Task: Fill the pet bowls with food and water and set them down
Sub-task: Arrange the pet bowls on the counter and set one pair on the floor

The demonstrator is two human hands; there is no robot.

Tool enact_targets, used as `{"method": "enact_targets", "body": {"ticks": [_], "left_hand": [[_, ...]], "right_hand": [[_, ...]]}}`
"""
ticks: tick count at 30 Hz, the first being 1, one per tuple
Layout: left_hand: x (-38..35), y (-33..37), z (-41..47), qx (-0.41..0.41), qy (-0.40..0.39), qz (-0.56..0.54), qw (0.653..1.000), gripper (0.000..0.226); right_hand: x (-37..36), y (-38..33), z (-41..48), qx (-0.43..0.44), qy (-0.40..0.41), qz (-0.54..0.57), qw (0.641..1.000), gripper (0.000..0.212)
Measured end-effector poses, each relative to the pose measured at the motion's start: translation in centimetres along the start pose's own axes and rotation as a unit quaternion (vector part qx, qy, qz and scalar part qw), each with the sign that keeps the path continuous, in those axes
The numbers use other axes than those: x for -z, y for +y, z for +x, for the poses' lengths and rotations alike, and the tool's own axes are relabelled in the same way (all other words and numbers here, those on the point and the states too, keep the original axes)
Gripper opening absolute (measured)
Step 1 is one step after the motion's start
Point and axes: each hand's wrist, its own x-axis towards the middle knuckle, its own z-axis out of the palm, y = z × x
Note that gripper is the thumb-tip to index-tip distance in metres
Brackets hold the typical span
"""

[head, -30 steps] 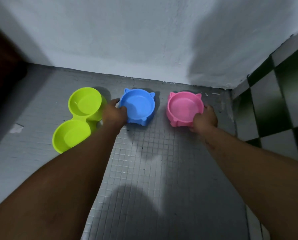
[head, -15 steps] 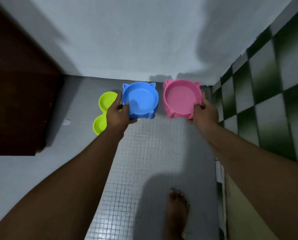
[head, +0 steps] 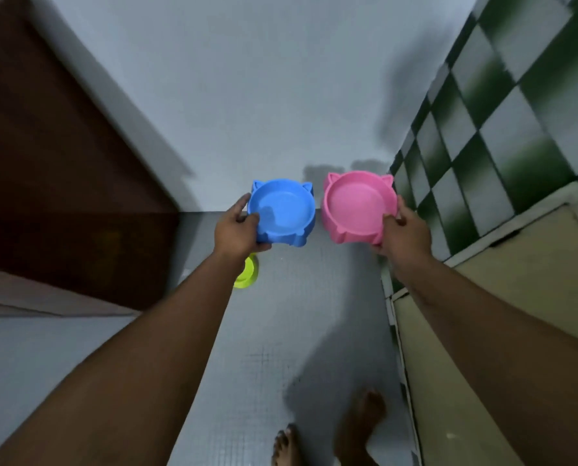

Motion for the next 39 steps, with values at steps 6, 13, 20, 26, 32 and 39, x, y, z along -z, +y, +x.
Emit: {"method": "enact_targets", "body": {"ticks": [6, 13, 20, 26, 32, 39], "left_hand": [[1.1, 4.1, -8.6, -0.022, -0.002, 0.001, 1.000, 0.053], [4.3, 3.0, -19.0, -0.035, 0.028, -0.020, 0.999, 0.053], [6.5, 1.7, -29.5, -0.049, 0.043, -0.026, 0.998, 0.052], [8.5, 0.6, -36.6, -0.056, 0.020, -0.018, 0.998, 0.051], [10.6, -0.2, -40.7, -0.067, -0.009, -0.005, 0.998, 0.051], [14.9, -0.7, -46.9, -0.076, -0.077, 0.028, 0.994, 0.052]], "right_hand": [[4.9, -1.3, -6.7, 0.003, 0.024, 0.024, 0.999, 0.047], [10.5, 0.2, -15.5, -0.015, 0.042, 0.091, 0.995, 0.049], [16.4, 2.1, -23.9, -0.005, 0.031, 0.108, 0.994, 0.045], [20.1, 3.0, -31.0, 0.000, 0.039, 0.098, 0.994, 0.047], [21.6, 3.9, -37.3, 0.040, 0.078, 0.085, 0.992, 0.051], [23.2, 6.4, -48.5, 0.009, 0.155, 0.142, 0.978, 0.052]]}}
